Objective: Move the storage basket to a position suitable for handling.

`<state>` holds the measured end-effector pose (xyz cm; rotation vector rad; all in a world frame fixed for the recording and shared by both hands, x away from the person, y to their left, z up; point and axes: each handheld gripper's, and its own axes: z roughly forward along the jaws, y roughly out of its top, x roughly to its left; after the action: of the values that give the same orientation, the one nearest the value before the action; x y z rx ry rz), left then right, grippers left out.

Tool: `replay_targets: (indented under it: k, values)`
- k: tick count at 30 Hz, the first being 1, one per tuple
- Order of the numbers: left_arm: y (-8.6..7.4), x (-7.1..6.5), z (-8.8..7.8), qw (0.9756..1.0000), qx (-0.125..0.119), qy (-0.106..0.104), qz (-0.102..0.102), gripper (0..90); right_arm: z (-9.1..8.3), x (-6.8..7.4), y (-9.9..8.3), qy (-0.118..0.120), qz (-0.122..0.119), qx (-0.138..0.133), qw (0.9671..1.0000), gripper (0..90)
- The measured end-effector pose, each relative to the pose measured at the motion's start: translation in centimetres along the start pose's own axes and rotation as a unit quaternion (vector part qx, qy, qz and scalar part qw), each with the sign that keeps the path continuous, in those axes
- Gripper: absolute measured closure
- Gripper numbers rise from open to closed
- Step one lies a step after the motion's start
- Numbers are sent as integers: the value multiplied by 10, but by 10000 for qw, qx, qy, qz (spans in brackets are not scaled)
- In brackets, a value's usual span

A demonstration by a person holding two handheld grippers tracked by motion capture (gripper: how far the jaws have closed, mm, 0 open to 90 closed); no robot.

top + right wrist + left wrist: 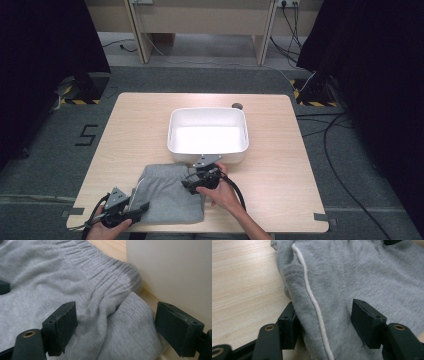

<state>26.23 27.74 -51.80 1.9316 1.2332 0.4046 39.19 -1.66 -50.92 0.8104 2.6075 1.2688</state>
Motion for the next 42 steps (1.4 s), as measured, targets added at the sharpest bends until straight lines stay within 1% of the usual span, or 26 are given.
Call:
replay_targets:
  k: [2,3,4,5,6,7,8,10,11,13,14,15,16,19,22,24,26,29,30,31,33,35,37,41,42]
  values:
    - [-1,-1,0,10000,-11,-45,-5,430,5,0,0,41,43,81,9999,231]
    - [-1,-2,0,10000,-9,-72,0,435,8,0,-1,52,17,140,9999,266]
    - [-1,-3,1,10000,7,-90,33,439,10,1,-2,81,-40,218,9997,276]
    - [0,-4,1,9999,12,-84,56,442,11,2,-3,90,-140,184,9997,293]
    - [0,-5,1,9999,29,-65,108,446,10,4,-3,74,-216,245,9994,349]
    - [1,-6,1,9998,49,-59,155,448,10,4,-2,108,-397,245,9989,393]
    - [1,-8,1,9998,59,-80,171,451,8,6,-3,190,-410,276,9986,420]
    - [1,-10,2,9997,56,-143,169,456,4,7,-6,200,-488,264,9983,462]
    - [1,-12,3,9996,62,-200,187,456,2,8,-7,206,-455,286,9983,471]
    - [2,-17,5,9993,80,-291,218,457,-4,6,-13,243,-475,274,9982,485]
    - [3,-20,6,9991,80,-328,249,457,-8,5,-16,254,-436,257,9984,489]
    - [3,-23,8,9990,90,-365,259,457,-12,3,-19,278,-404,248,9985,490]
    - [4,-28,10,9985,101,-422,322,457,-15,2,-22,264,-397,236,9986,490]
    - [8,-40,17,9976,122,-531,434,456,-30,-1,-32,158,-301,249,9991,489]
    - [12,-50,24,9964,107,-659,518,453,-44,-5,-43,43,-255,245,9994,478]
    - [14,-56,28,9959,96,-707,555,451,-54,-7,-51,-48,-152,233,9996,473]
    - [16,-64,33,9951,91,-761,620,450,-60,-8,-56,-97,-116,207,9997,465]
    - [19,-73,38,9939,115,-842,698,442,-72,-11,-64,-200,22,236,9995,412]
    - [20,-75,40,9936,123,-868,719,437,-76,-13,-67,-273,62,256,9993,378]
    - [21,-77,42,9933,108,-879,745,432,-78,-14,-68,-324,99,255,9991,346]
    - [22,-79,44,9932,113,-883,753,415,-81,-18,-70,-397,204,254,9987,314]
    - [23,-78,44,9941,126,-833,676,361,-81,-21,-70,-398,272,219,9986,301]
    - [23,-75,42,9949,136,-823,566,282,-80,-22,-70,-395,311,191,9986,297]
    - [20,-70,36,9958,149,-806,411,225,-79,-25,-69,-387,376,148,9984,278]
    - [20,-69,34,9960,165,-809,338,218,-80,-26,-69,-385,384,148,9984,275]
